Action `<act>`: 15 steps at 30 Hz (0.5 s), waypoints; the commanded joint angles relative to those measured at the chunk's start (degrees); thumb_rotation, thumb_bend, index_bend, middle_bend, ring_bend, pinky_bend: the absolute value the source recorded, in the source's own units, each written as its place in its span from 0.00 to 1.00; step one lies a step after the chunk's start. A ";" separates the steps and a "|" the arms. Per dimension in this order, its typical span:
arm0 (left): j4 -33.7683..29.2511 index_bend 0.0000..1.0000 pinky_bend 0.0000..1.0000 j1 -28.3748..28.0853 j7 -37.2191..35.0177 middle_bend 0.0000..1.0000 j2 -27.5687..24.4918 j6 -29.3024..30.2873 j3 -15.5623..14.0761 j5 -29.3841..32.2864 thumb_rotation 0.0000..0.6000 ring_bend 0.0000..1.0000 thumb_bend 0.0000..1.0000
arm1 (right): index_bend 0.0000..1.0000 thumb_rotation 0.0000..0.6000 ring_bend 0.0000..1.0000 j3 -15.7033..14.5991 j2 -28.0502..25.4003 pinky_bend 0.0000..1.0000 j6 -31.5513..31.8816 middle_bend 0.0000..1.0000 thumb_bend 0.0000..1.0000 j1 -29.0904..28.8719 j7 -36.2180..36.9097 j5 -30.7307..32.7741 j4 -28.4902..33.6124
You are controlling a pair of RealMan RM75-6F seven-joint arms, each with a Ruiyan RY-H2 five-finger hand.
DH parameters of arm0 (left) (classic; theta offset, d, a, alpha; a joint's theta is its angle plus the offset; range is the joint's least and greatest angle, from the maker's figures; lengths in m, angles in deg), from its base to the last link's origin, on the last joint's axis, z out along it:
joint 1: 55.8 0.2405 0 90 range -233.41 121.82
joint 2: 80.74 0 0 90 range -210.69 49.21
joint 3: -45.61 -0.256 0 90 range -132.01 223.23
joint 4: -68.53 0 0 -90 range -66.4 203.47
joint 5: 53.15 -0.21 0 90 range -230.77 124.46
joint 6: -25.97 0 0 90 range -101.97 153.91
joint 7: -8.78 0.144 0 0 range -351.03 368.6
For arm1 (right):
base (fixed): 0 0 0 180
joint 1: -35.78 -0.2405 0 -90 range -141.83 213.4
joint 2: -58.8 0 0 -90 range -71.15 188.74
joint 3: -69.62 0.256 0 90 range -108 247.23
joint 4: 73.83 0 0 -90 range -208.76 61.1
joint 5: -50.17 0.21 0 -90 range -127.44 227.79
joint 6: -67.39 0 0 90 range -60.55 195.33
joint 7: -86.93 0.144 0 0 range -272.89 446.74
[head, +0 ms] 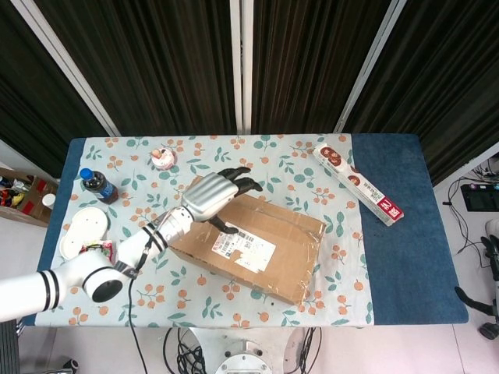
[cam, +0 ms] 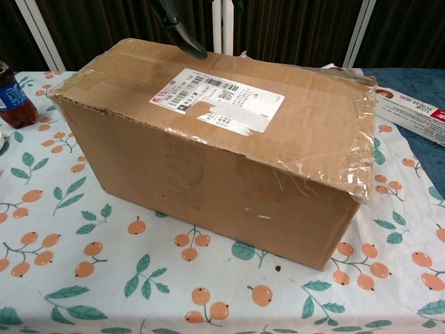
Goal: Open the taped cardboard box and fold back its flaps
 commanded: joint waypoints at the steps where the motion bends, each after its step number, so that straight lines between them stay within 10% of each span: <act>1: 1.18 0.22 0.17 -1.19 1.00 0.23 0.84 -1.23 -0.40 1.77 0.92 0.08 0.00 | 0.00 1.00 0.00 0.11 0.22 0.00 0.00 0.00 0.09 -0.07 0.27 -0.12 -0.32; 15: 2.45 0.29 0.17 -3.60 0.93 0.33 0.45 -5.63 -1.75 5.03 0.73 0.08 0.00 | 0.00 1.00 0.00 0.63 1.17 0.00 -0.51 0.00 0.09 -0.32 1.31 0.15 -1.86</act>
